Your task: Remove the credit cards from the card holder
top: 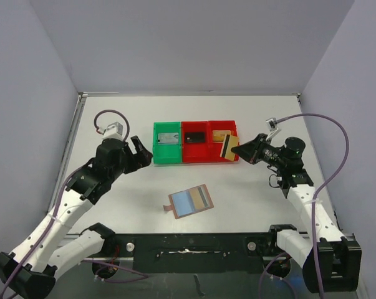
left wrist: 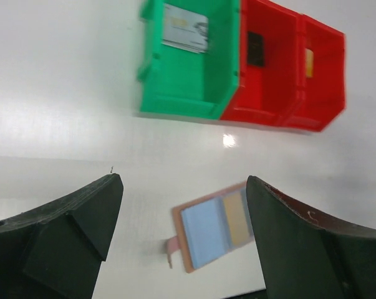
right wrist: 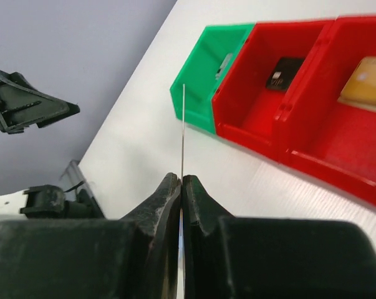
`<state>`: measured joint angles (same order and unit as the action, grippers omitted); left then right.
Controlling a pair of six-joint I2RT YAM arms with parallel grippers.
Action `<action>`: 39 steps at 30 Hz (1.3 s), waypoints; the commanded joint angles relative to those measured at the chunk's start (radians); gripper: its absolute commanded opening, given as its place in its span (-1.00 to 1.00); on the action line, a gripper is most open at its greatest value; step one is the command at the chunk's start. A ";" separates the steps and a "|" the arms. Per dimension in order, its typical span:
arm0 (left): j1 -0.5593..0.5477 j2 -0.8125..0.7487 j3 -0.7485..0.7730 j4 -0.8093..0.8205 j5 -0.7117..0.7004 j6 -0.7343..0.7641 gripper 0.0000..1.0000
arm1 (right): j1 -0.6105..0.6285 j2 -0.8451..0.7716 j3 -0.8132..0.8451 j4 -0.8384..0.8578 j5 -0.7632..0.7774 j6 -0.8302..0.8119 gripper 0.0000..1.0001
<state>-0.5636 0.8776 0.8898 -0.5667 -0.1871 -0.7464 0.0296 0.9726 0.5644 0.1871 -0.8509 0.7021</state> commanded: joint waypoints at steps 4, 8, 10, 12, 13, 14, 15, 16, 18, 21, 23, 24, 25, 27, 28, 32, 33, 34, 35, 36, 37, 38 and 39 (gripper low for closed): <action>0.232 -0.061 0.018 -0.103 -0.032 0.138 0.68 | 0.005 -0.037 0.102 -0.076 0.199 -0.466 -1.00; 0.302 -0.086 0.024 -0.113 -0.031 0.228 0.74 | 0.069 -0.016 0.191 -0.227 0.371 -0.787 -1.00; 0.316 -0.078 0.034 -0.107 -0.048 0.254 0.74 | 0.120 0.010 0.249 -0.301 0.489 -0.918 -1.00; 0.319 -0.077 0.012 -0.071 -0.069 0.262 0.75 | 0.151 0.043 0.294 -0.340 0.551 -1.008 -1.00; 0.322 -0.073 0.004 -0.065 -0.069 0.254 0.75 | 0.153 0.058 0.305 -0.340 0.550 -1.035 -1.00; 0.324 -0.066 -0.006 -0.061 -0.061 0.249 0.75 | 0.154 0.076 0.313 -0.329 0.543 -1.062 -1.00; 0.324 -0.062 -0.018 -0.057 -0.046 0.248 0.75 | 0.154 0.091 0.318 -0.313 0.542 -1.082 -1.00; 0.323 -0.059 -0.032 -0.054 -0.038 0.242 0.74 | 0.155 0.107 0.323 -0.303 0.546 -1.105 -1.00; 0.323 -0.065 -0.056 -0.045 -0.034 0.228 0.74 | 0.156 0.144 0.349 -0.295 0.556 -1.150 -1.00; 0.324 -0.088 -0.093 -0.009 -0.022 0.238 0.75 | 0.155 0.199 0.376 -0.313 0.559 -1.252 -1.00; 0.325 -0.103 -0.107 0.002 -0.037 0.232 0.74 | 0.154 0.236 0.395 -0.336 0.584 -1.294 -1.00; 0.326 -0.108 -0.105 0.002 -0.047 0.230 0.75 | 0.154 0.255 0.401 -0.350 0.595 -1.328 -1.00; 0.326 -0.119 -0.108 0.007 -0.057 0.227 0.75 | 0.153 0.275 0.407 -0.355 0.599 -1.350 -1.00; 0.329 -0.140 -0.116 0.014 -0.069 0.223 0.74 | 0.153 0.319 0.425 -0.377 0.598 -1.387 -1.00; 0.329 -0.149 -0.117 0.016 -0.069 0.224 0.75 | 0.156 0.339 0.439 -0.391 0.584 -1.405 -1.00; 0.331 -0.162 -0.123 0.034 -0.053 0.233 0.75 | 0.171 0.396 0.472 -0.378 0.511 -1.425 -1.00; 0.332 -0.159 -0.126 0.038 -0.048 0.235 0.75 | 0.178 0.415 0.480 -0.370 0.503 -1.427 -1.00; 0.332 -0.154 -0.126 0.040 -0.043 0.238 0.74 | 0.189 0.430 0.493 -0.376 0.503 -1.436 -1.00; 0.333 -0.150 -0.123 0.039 -0.040 0.240 0.75 | 0.201 0.446 0.513 -0.387 0.504 -1.446 -1.00; 0.333 -0.146 -0.121 0.038 -0.036 0.242 0.75 | 0.211 0.463 0.530 -0.397 0.504 -1.458 -1.00; 0.334 -0.142 -0.120 0.036 -0.034 0.244 0.75 | 0.225 0.478 0.547 -0.402 0.505 -1.463 -1.00; 0.333 -0.140 -0.119 0.036 -0.029 0.247 0.74 | 0.238 0.497 0.565 -0.408 0.505 -1.476 -1.00; 0.333 -0.138 -0.120 0.039 -0.024 0.252 0.75 | 0.248 0.516 0.579 -0.411 0.510 -1.493 -1.00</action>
<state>-0.2382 0.7349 0.7673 -0.5873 -0.2310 -0.5243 0.2340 1.4502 1.0512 -0.2417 -0.3157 -0.7189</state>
